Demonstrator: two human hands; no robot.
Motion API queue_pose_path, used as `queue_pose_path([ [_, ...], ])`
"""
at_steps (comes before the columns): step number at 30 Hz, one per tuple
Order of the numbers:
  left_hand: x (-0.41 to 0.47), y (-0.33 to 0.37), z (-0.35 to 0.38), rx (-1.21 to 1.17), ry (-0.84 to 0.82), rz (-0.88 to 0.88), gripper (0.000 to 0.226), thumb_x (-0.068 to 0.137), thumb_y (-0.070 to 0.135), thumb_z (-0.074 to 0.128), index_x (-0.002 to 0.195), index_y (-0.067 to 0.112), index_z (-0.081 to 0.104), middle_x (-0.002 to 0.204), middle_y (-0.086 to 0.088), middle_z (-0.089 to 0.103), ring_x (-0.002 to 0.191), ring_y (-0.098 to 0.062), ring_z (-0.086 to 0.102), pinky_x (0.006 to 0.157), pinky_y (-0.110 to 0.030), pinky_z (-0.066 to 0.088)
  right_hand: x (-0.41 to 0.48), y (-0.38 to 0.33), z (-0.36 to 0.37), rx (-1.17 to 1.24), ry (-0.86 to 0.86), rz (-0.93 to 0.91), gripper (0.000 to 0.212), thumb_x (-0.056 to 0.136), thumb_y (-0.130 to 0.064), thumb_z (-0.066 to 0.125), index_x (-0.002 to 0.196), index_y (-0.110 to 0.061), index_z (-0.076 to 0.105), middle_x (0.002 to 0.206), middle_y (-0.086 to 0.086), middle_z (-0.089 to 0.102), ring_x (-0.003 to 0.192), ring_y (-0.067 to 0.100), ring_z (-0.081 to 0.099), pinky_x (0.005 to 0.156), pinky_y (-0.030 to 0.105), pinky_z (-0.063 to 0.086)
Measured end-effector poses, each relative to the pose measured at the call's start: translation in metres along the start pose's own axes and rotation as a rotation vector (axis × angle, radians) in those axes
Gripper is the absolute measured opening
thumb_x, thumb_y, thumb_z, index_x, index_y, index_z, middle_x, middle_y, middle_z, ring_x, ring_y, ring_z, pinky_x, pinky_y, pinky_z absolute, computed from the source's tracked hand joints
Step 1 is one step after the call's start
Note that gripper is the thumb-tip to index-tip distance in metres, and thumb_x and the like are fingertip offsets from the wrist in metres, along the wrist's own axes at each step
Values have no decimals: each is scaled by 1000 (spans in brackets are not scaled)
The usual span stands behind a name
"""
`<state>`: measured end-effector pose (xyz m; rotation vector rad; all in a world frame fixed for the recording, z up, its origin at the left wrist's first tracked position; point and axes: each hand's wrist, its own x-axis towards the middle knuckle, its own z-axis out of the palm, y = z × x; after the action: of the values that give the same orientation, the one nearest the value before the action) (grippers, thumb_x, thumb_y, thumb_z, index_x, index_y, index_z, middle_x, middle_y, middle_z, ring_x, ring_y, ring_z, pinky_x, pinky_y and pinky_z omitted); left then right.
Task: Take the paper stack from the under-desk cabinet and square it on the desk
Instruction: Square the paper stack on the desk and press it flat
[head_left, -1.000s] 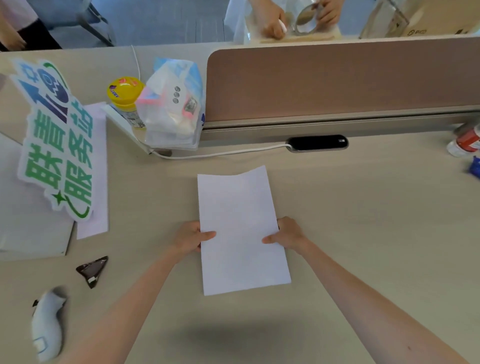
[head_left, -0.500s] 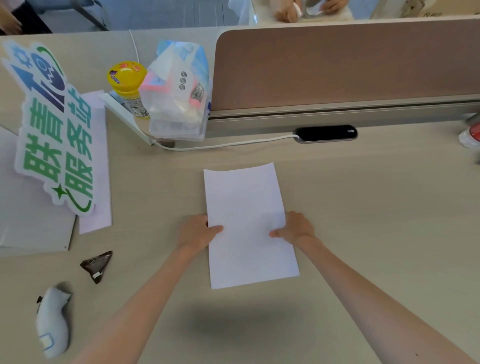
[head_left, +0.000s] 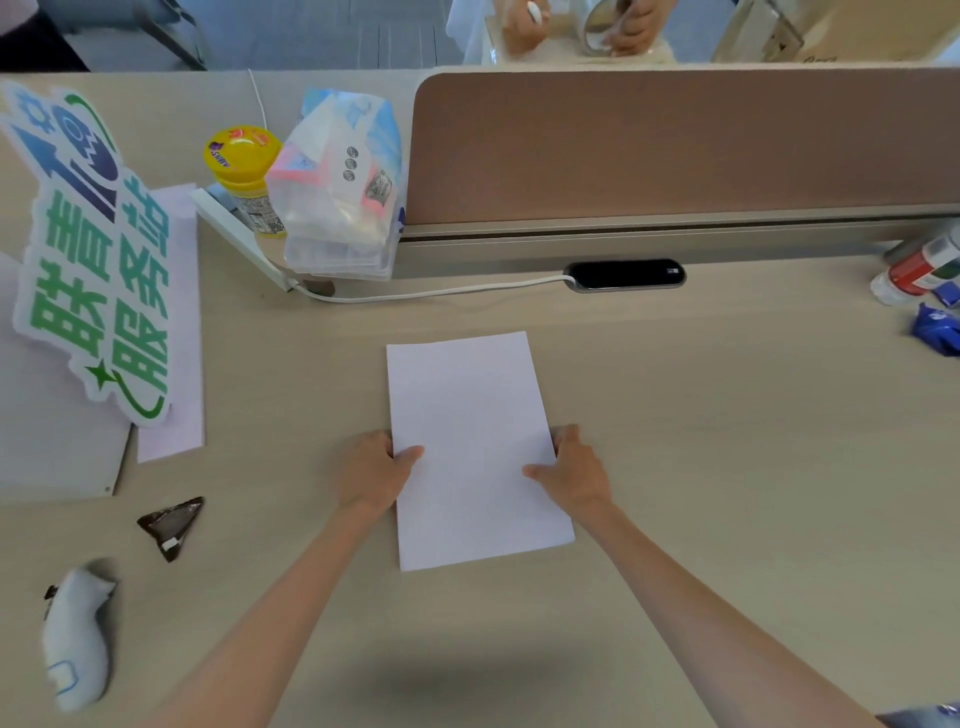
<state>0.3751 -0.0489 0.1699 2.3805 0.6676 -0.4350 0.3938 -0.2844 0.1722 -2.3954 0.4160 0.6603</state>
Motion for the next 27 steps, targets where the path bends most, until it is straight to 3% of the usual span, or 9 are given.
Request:
queue_pose_path([
  [3, -7, -7, 5, -77, 43, -3, 26, 89, 33, 60, 81, 9, 53, 65, 2, 53, 70, -26, 58, 49, -23, 28, -6, 4, 2, -44, 32, -11, 39, 82, -21, 60, 114, -13, 40, 108, 6, 66, 96, 32, 65, 73, 35, 50],
  [8, -29, -22, 14, -214, 66, -32, 24, 85, 24, 65, 96, 4, 56, 85, -7, 66, 81, -28, 63, 71, -34, 46, -21, 26, 2, -98, 42, -89, 37, 82, -13, 58, 112, -7, 39, 109, 9, 55, 100, 33, 60, 67, 32, 40],
  [12, -56, -37, 24, -331, 8, -10, 38, 73, 29, 74, 102, 11, 55, 95, -2, 67, 88, -22, 68, 74, -36, 55, -36, 44, 3, -75, 17, -179, 29, 81, -7, 59, 97, -15, 37, 104, 2, 47, 86, 22, 51, 72, 38, 50],
  [14, -70, -39, 28, -414, -26, 47, 44, 63, 26, 81, 97, 21, 54, 101, -1, 64, 90, -19, 67, 76, -34, 56, -46, 52, 6, -119, 26, -234, 29, 82, -8, 58, 105, -13, 41, 113, 3, 46, 89, 23, 52, 72, 38, 50],
  [16, -82, -39, 32, -437, -9, 111, 59, 51, 24, 85, 98, 29, 50, 106, -2, 61, 95, -19, 62, 79, -33, 53, -55, 58, 10, -177, 20, -284, 42, 84, -12, 59, 122, -12, 42, 126, 3, 42, 102, 27, 55, 73, 35, 49],
  [18, -94, -39, 35, -373, -2, 172, 76, 46, 23, 84, 112, 32, 48, 116, -3, 58, 105, -22, 58, 87, -37, 51, -63, 62, 14, -230, 0, -329, 55, 83, -15, 61, 132, -14, 37, 134, 3, 37, 109, 28, 55, 74, 36, 49],
  [21, -109, -42, 46, -205, -27, 205, 97, 61, 4, 74, 145, 15, 26, 138, -10, 38, 128, -28, 36, 98, -30, 36, -72, 65, 17, -325, -11, -363, 64, 79, -11, 60, 137, -14, 32, 136, 4, 35, 113, 28, 53, 69, 34, 47],
  [23, -118, -44, 55, -133, 17, 182, 95, 67, -5, 63, 149, 12, 18, 139, -11, 33, 130, -29, 31, 90, -29, 38, -75, 67, 21, -397, 5, -368, 67, 79, -4, 58, 139, -12, 30, 135, 6, 37, 120, 27, 48, 70, 33, 46],
  [27, -122, -46, 65, -11, 118, 177, 77, 73, -9, 60, 141, 9, 29, 133, -13, 42, 125, -33, 39, 85, -41, 47, -74, 68, 27, -490, 71, -375, 65, 77, 4, 60, 135, -11, 34, 130, 7, 41, 120, 25, 46, 64, 30, 42],
])
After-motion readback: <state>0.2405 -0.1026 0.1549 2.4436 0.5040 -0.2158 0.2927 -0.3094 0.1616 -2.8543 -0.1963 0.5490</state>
